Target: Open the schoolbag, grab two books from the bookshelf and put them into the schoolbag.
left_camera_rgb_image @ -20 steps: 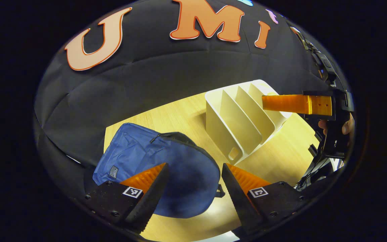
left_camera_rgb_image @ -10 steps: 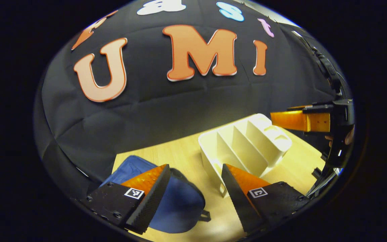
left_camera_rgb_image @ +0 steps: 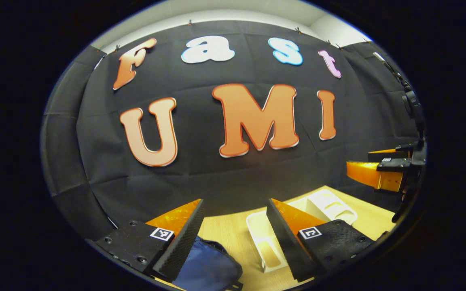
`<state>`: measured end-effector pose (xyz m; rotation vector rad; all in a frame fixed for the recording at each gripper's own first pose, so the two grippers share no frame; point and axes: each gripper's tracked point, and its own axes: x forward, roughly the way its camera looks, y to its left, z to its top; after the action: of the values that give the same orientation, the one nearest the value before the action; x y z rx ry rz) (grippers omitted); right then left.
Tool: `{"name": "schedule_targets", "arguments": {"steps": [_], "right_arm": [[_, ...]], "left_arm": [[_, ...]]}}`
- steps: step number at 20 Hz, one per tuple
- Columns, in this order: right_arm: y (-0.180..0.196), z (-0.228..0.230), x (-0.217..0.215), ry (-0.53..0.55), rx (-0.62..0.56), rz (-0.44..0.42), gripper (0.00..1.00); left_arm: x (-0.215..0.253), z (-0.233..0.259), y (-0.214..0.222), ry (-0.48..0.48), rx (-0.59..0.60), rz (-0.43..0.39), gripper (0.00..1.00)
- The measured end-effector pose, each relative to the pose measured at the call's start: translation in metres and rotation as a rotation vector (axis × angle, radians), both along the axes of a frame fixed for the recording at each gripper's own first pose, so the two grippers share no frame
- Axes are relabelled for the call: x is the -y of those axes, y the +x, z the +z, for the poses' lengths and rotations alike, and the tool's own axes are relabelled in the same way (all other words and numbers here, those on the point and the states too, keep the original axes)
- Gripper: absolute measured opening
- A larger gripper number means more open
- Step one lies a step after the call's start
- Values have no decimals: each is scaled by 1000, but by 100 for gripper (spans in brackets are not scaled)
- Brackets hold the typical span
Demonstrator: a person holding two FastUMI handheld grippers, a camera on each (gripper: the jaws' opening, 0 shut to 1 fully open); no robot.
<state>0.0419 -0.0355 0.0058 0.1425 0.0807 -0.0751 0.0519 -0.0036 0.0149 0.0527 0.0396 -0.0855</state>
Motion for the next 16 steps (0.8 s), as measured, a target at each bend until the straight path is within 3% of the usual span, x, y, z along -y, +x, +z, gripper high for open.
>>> {"name": "schedule_targets", "arguments": {"steps": [3,7,16], "right_arm": [[-5,-4,2,0,1,-4,97],[-18,-17,-1,12,-19,-7,97],[-28,-20,-14,-9,-4,3,97]], "left_arm": [[3,42,-12,-11,130,30,96],[12,62,-22,-6,202,43,96],[8,34,-37,-28,141,91,96]]}}
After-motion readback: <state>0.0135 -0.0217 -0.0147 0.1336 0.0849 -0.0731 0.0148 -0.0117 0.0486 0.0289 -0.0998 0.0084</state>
